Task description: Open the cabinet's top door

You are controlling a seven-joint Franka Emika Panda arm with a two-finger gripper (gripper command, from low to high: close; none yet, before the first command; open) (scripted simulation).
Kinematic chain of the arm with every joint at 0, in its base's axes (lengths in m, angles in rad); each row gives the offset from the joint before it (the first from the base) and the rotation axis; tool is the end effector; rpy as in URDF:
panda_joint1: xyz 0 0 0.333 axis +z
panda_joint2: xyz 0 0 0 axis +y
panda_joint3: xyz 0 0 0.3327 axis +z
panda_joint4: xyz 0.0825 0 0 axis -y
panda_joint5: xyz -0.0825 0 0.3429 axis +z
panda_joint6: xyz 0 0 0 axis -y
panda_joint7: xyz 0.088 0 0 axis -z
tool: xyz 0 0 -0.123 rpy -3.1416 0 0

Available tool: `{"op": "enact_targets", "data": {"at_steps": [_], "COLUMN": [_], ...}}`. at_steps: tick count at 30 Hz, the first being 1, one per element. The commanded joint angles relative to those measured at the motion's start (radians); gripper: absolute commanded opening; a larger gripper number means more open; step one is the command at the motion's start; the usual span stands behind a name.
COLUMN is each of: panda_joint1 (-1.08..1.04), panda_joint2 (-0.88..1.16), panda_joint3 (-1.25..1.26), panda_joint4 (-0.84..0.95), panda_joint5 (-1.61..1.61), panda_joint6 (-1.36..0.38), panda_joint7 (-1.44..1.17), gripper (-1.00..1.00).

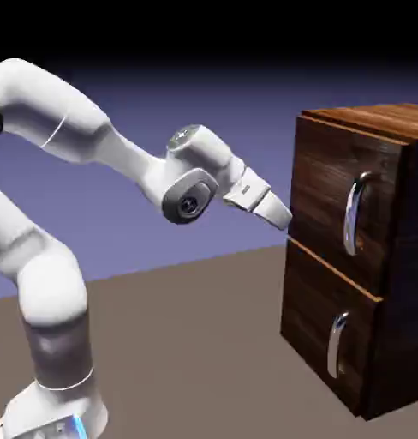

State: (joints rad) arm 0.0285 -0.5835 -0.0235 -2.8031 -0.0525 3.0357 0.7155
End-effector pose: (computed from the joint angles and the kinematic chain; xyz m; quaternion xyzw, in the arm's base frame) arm 0.3584 0.0050 0.4944 -0.8680 0.2985 -0.3735 0.1341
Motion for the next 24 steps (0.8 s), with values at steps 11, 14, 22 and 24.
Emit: {"op": "enact_targets", "data": {"at_steps": [11,14,22,24], "panda_joint1": [0.150,0.191,0.300,0.327], "panda_joint2": [-0.123,-0.156,-0.245,-0.268], "panda_joint3": [-0.214,-0.272,-0.428,-0.467], "panda_joint4": [0.063,0.080,0.125,0.137], "panda_joint5": [-0.478,-0.609,-0.957,-1.044], "panda_joint6": [-0.012,-0.015,-0.024,-0.026], "panda_joint7": [-0.233,-0.296,-0.465,-0.508], "gripper": [0.00,0.00,0.00,0.00]}}
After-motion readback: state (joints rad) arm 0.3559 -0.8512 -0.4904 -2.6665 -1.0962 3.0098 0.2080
